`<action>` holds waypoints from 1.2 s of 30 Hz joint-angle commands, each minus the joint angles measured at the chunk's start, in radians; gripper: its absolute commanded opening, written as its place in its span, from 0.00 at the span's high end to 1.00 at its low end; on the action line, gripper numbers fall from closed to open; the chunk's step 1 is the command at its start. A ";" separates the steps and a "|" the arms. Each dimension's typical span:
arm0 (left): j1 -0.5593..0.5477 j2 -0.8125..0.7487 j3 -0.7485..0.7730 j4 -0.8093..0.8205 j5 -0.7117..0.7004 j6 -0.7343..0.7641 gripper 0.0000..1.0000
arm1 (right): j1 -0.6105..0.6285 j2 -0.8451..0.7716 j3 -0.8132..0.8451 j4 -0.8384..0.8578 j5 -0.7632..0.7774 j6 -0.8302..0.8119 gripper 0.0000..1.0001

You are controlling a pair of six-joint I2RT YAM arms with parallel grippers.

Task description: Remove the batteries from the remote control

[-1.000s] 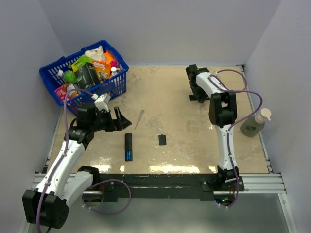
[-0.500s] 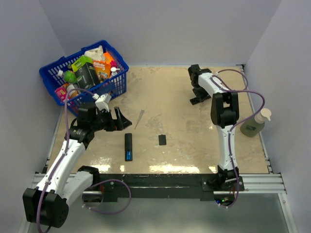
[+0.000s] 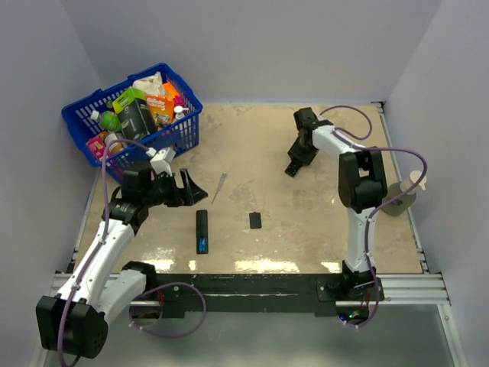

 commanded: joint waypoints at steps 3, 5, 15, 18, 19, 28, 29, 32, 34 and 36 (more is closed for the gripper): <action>0.003 -0.001 -0.005 0.041 0.037 0.009 0.11 | 0.101 -0.214 -0.286 0.189 -0.223 -0.265 0.71; 0.003 -0.008 -0.007 0.037 0.031 0.008 0.12 | 0.142 -0.289 -0.429 0.292 -0.313 -0.313 0.71; -0.010 -0.004 -0.013 0.044 0.027 -0.006 0.16 | 0.207 -0.495 -0.775 0.543 -0.441 -0.292 0.79; -0.025 0.010 0.002 0.041 0.010 -0.006 0.20 | 0.218 -0.535 -0.838 0.617 -0.510 -0.288 0.79; -0.028 0.013 0.005 0.038 0.002 -0.006 0.20 | 0.218 -0.558 -0.851 0.652 -0.531 -0.289 0.78; -0.052 0.123 0.071 0.113 0.036 -0.102 0.21 | 0.285 -0.714 -0.933 0.801 -0.722 -0.303 0.77; -0.062 0.139 0.076 0.147 0.039 -0.118 0.21 | 0.294 -0.724 -0.937 0.810 -0.731 -0.295 0.78; -0.086 0.206 0.109 0.175 0.024 -0.152 0.22 | 0.339 -0.756 -0.938 0.841 -0.748 -0.279 0.77; -0.103 0.254 0.129 0.188 0.010 -0.175 0.23 | 0.374 -0.764 -0.934 0.860 -0.748 -0.263 0.77; -0.129 0.290 0.148 0.217 0.014 -0.195 0.23 | 0.405 -0.754 -0.927 0.870 -0.736 -0.251 0.77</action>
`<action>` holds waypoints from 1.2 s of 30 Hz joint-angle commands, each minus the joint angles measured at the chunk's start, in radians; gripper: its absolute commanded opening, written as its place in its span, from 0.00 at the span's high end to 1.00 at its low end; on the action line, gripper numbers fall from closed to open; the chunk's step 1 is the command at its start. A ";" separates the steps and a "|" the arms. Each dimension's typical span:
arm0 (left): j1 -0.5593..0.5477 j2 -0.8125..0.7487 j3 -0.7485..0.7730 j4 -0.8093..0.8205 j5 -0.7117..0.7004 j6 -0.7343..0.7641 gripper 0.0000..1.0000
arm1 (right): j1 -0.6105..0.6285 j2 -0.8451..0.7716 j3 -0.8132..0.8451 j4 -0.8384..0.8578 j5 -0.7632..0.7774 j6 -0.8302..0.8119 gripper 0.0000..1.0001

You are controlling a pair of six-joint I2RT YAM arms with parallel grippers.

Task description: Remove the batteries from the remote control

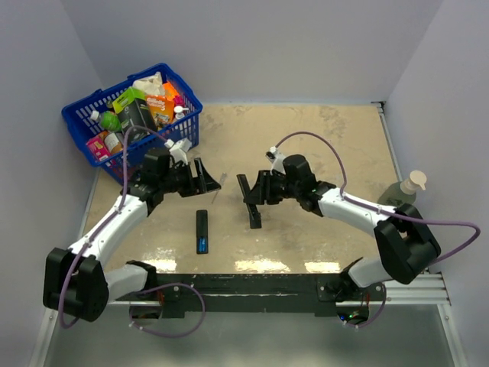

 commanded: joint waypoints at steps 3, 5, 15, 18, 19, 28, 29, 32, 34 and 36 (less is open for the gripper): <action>-0.069 0.091 0.078 0.137 -0.012 -0.096 0.23 | 0.083 0.005 0.015 0.114 -0.027 0.049 0.77; -0.088 0.113 0.079 0.165 -0.014 -0.112 0.23 | 0.100 0.009 0.019 0.125 -0.022 0.063 0.77; -0.117 0.199 0.090 0.169 -0.048 -0.153 0.34 | 0.175 0.005 0.026 0.140 0.030 0.088 0.76; -0.123 0.205 0.085 0.168 -0.040 -0.172 0.40 | 0.194 0.017 0.045 0.113 0.047 0.083 0.76; -0.123 0.206 0.078 0.165 -0.039 -0.178 0.42 | 0.199 0.022 0.054 0.105 0.063 0.082 0.76; -0.123 0.196 0.013 0.171 -0.020 -0.216 0.76 | 0.240 0.055 0.092 0.056 0.129 0.074 0.74; -0.123 0.190 0.013 0.166 -0.026 -0.219 0.85 | 0.245 0.057 0.095 0.039 0.146 0.071 0.73; -0.123 0.190 0.021 0.131 -0.041 -0.221 1.00 | 0.277 0.058 0.127 -0.048 0.248 0.043 0.63; -0.123 0.185 0.029 0.108 -0.051 -0.227 1.00 | 0.326 0.072 0.189 -0.126 0.322 0.005 0.52; -0.123 0.183 0.035 0.090 -0.065 -0.242 1.00 | 0.358 0.083 0.233 -0.209 0.420 -0.007 0.44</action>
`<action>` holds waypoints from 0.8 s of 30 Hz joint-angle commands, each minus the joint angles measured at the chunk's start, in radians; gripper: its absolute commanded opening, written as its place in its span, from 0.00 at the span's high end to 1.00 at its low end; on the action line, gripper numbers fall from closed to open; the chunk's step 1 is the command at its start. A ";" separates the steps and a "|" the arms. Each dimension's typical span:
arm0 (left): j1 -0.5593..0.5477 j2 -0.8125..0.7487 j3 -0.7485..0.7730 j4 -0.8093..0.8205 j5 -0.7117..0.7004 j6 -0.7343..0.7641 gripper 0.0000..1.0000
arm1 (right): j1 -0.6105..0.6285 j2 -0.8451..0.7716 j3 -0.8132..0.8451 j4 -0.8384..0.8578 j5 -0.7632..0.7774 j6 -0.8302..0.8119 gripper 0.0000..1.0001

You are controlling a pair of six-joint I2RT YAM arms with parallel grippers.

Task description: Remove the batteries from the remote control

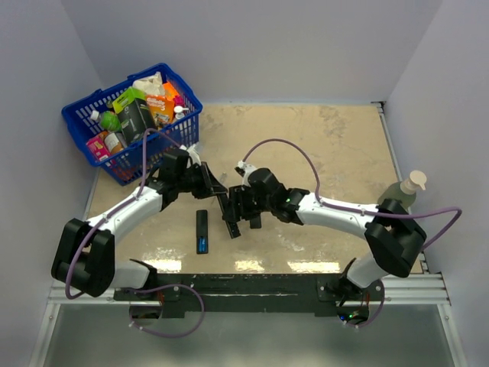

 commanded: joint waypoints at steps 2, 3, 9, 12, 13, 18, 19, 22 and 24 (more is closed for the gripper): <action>-0.002 -0.021 0.017 -0.048 -0.027 -0.033 1.00 | 0.101 0.011 0.139 -0.188 0.278 -0.056 0.42; -0.002 -0.021 0.025 -0.059 -0.033 -0.038 1.00 | 0.117 0.011 0.153 -0.206 0.351 -0.056 0.41; -0.002 -0.013 0.060 -0.114 -0.070 -0.073 1.00 | 0.232 0.047 0.213 -0.332 0.554 -0.055 0.40; -0.002 -0.021 0.073 -0.143 -0.099 -0.098 1.00 | 0.289 0.067 0.237 -0.391 0.653 -0.022 0.42; -0.002 -0.024 0.073 -0.150 -0.112 -0.104 1.00 | 0.318 0.073 0.240 -0.400 0.691 -0.016 0.43; -0.002 -0.031 0.079 -0.167 -0.119 -0.136 1.00 | 0.394 0.136 0.295 -0.478 0.817 0.036 0.52; -0.002 -0.030 0.079 -0.173 -0.124 -0.138 1.00 | 0.417 0.145 0.306 -0.498 0.841 0.048 0.55; -0.002 -0.031 0.082 -0.194 -0.135 -0.139 1.00 | 0.451 0.169 0.339 -0.555 0.938 0.074 0.68; -0.002 -0.033 0.083 -0.197 -0.130 -0.139 1.00 | 0.457 0.173 0.345 -0.578 0.987 0.094 0.79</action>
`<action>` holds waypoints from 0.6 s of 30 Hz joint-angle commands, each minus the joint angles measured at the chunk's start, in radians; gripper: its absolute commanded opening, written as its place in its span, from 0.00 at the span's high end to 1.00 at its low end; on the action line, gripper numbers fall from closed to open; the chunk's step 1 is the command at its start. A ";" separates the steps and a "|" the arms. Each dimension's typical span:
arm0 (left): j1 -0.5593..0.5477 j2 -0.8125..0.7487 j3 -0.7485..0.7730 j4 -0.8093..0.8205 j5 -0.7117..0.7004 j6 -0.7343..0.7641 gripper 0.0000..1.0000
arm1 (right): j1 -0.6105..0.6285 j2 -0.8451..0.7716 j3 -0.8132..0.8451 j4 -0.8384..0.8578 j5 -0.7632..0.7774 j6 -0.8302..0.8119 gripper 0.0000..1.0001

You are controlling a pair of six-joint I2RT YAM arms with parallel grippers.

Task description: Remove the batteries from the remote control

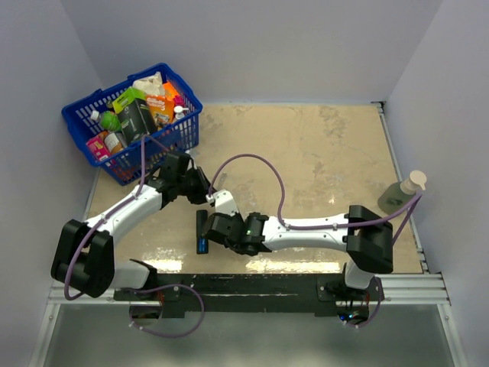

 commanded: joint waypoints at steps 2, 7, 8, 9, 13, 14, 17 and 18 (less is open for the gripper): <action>-0.002 -0.030 0.048 0.003 0.008 -0.033 1.00 | 0.031 -0.005 0.053 -0.094 0.196 0.080 0.86; 0.000 -0.033 0.063 -0.003 0.023 -0.025 0.72 | 0.032 -0.021 0.028 -0.067 0.217 0.077 1.00; 0.000 -0.035 0.065 -0.002 0.025 -0.022 0.68 | 0.032 -0.022 0.022 -0.051 0.214 0.074 1.00; 0.000 -0.036 0.067 -0.003 0.023 -0.023 0.66 | 0.032 -0.022 0.021 -0.044 0.213 0.073 1.00; 0.000 -0.039 0.073 -0.013 0.026 -0.017 0.57 | 0.032 -0.021 0.002 -0.002 0.197 0.071 1.00; 0.001 -0.039 0.076 -0.019 0.026 -0.013 0.56 | 0.032 -0.013 -0.001 0.001 0.197 0.071 1.00; 0.001 -0.041 0.079 -0.028 0.015 -0.005 0.54 | 0.031 -0.002 -0.010 0.015 0.193 0.074 1.00; 0.001 -0.044 0.083 -0.033 0.008 0.000 0.53 | 0.031 0.001 -0.010 0.019 0.191 0.073 1.00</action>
